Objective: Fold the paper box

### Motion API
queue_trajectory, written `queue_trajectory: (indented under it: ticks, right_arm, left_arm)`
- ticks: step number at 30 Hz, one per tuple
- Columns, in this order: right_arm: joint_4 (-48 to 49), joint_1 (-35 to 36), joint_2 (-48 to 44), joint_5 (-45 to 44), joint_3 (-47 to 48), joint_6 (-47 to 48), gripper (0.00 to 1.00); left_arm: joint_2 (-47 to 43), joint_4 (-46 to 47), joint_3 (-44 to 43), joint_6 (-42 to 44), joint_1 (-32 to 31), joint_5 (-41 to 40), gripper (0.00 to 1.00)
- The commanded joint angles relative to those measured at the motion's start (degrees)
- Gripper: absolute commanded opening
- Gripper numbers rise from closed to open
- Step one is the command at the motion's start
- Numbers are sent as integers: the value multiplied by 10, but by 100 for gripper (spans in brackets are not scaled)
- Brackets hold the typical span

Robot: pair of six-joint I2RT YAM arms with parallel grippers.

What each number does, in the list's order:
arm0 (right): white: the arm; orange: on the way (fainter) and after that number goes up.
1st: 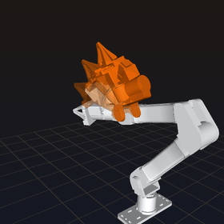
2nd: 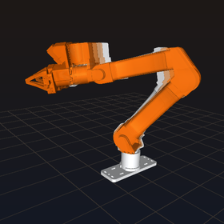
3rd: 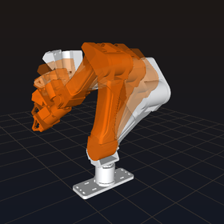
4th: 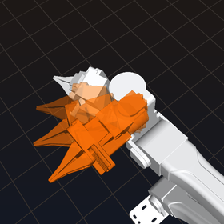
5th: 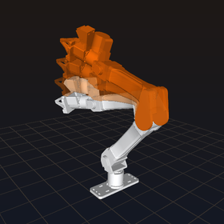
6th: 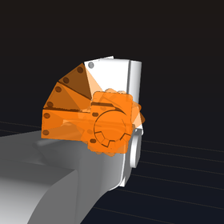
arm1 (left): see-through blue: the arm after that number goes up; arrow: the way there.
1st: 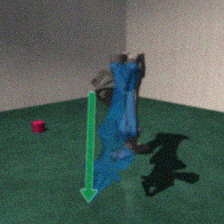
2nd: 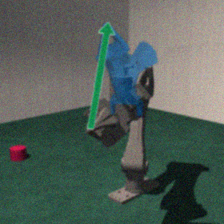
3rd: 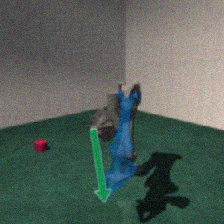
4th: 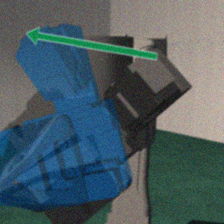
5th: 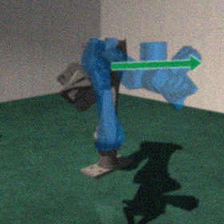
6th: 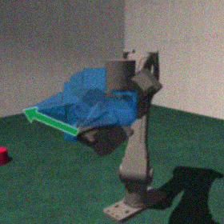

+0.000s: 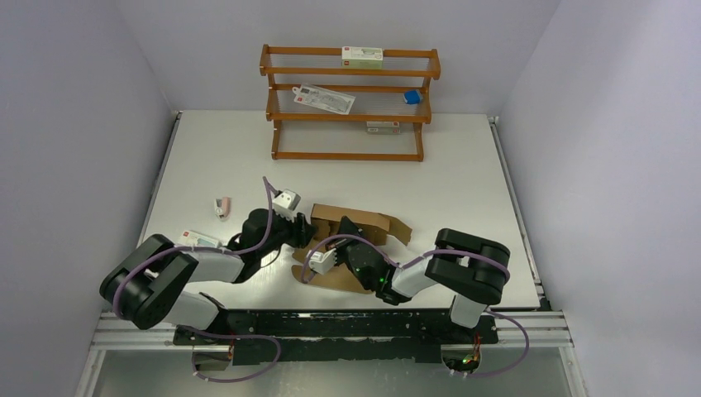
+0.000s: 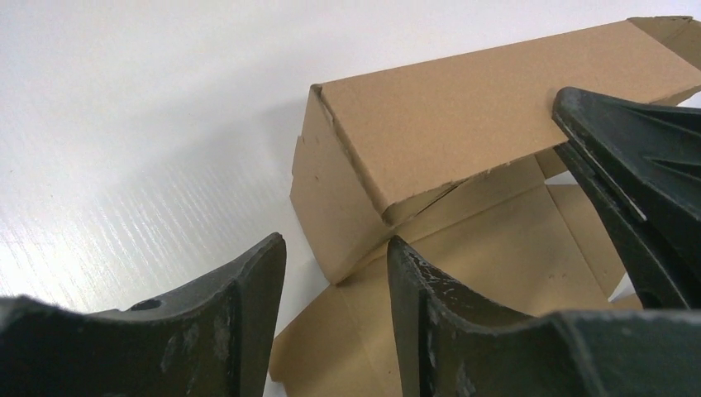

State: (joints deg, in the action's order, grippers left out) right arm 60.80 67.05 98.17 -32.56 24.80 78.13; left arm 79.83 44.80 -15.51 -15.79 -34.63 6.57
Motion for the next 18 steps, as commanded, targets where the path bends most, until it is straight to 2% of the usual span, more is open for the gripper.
queue_trajectory:
  ticks: [1, 18]
  right_arm:
    - [12, 11, 10, 2, -5, 15, 0]
    - [70, 44, 57, -38, -9, 54, 0]
  left_arm:
    - [20, 73, 1, 11, -13, -38, 53]
    - [52, 165, 37, 0, -51, -113, 49]
